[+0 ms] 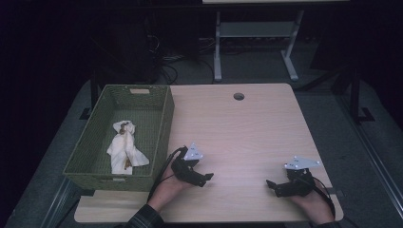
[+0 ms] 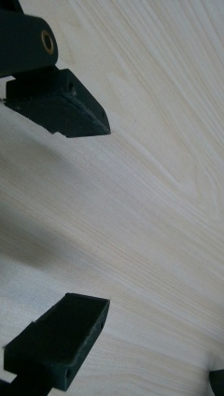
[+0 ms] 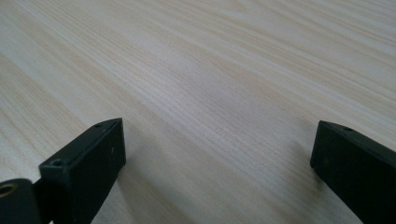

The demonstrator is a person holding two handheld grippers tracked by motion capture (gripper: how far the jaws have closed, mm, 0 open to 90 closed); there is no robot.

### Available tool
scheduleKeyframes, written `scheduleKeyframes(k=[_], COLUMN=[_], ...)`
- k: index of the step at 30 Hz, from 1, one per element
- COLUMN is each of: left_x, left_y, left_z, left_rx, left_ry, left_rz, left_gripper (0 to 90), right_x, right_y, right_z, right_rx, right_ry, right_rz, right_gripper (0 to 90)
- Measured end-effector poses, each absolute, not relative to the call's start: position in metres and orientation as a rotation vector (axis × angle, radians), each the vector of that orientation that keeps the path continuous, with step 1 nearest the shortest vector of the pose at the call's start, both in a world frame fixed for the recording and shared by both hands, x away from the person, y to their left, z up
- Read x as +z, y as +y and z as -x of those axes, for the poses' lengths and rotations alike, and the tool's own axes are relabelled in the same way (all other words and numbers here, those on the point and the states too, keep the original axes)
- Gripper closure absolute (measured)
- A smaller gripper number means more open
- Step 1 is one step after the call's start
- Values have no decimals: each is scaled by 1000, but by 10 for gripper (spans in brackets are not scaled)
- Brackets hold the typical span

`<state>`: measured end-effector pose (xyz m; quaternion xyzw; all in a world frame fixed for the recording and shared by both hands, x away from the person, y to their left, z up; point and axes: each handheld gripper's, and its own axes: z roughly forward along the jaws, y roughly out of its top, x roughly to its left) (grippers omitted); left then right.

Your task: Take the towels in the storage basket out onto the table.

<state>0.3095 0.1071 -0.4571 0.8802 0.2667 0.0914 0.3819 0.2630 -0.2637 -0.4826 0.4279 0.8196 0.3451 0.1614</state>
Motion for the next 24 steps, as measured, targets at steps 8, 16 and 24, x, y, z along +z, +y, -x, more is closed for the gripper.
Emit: scheduleKeyframes(k=[8,16,24], left_x=[-452,-446,-441], left_y=[108,109,109], left_z=[-312,-315,-317], left_rx=[230,230,226], left_ry=[680,681,691], left_rz=[-2240,-2227,-2223], left_gripper=[131,132,132], right_x=[-483,-483,-483], right_y=[-264,-264,-264], right_z=[-263,-263,-263], right_rx=[986,986,986], right_ry=[2340,2341,2341], right_rz=[-1221,-1221,-1221], right_gripper=[28,28,28])
